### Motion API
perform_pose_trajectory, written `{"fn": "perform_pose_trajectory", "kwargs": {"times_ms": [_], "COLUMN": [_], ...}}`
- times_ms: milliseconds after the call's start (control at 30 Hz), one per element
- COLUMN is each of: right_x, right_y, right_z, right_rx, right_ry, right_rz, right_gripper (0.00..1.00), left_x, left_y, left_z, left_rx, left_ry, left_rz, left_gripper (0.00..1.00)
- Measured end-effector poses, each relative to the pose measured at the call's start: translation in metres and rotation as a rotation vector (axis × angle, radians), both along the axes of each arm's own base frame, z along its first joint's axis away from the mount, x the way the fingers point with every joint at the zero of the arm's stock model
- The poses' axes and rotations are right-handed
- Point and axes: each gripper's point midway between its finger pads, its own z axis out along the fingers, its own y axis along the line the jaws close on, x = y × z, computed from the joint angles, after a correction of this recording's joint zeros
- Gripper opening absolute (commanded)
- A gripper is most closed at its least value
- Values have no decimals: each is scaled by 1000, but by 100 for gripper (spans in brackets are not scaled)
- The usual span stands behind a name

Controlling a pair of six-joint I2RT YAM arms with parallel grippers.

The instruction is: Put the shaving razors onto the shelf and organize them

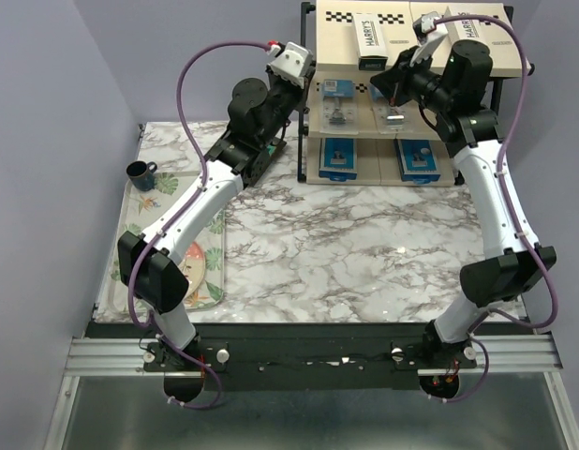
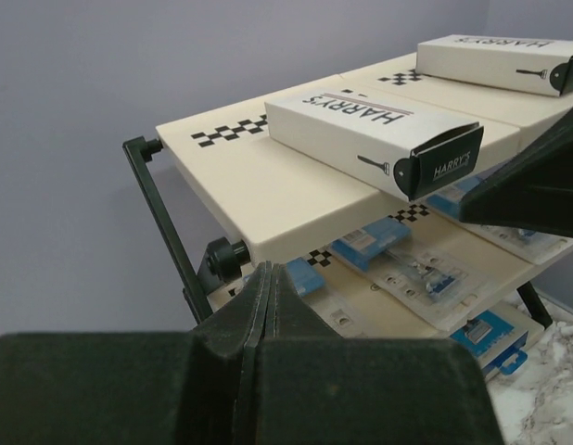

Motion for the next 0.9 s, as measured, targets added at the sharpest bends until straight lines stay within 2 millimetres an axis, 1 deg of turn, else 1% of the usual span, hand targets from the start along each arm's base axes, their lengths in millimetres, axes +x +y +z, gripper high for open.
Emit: {"fn": "perform_pose_trajectory", "kwargs": {"times_ms": [67, 167, 333, 400, 467, 600, 767, 800, 833, 867, 900], "right_x": [7, 16, 27, 30, 34, 41, 42, 42, 41, 40, 38], "right_y": [2, 4, 7, 8, 8, 10, 10, 10, 10, 10, 9], "right_z": [-6, -8, 2, 3, 5, 2, 0, 0, 0, -1, -3], "right_rx": [5, 13, 29, 34, 36, 37, 37, 37, 35, 32, 25], "right_ry": [20, 31, 11, 10, 3, 7, 11, 10, 9, 9, 14], "right_rz": [1, 1, 0, 0, 0, -1, -1, -1, 0, 0, 1], "right_gripper": [1, 1, 1, 1, 1, 1, 1, 1, 12, 43, 55], "left_x": [1, 1, -5, -7, -8, -9, -10, -9, -9, -9, -10], "left_y": [0, -2, -10, -14, -16, -18, -18, -18, -18, -18, -18], "left_z": [-7, -15, -23, -26, -28, -29, -29, -29, -29, -30, -30], "left_rx": [10, 24, 33, 34, 35, 26, 19, 19, 19, 21, 21], "left_ry": [14, 36, 54, 63, 70, 76, 82, 83, 83, 83, 84], "left_rz": [1, -1, -20, -28, -34, -40, -42, -42, -42, -42, -42], "left_gripper": [0, 0, 0, 0, 0, 0, 0, 5, 14, 24, 52]}}
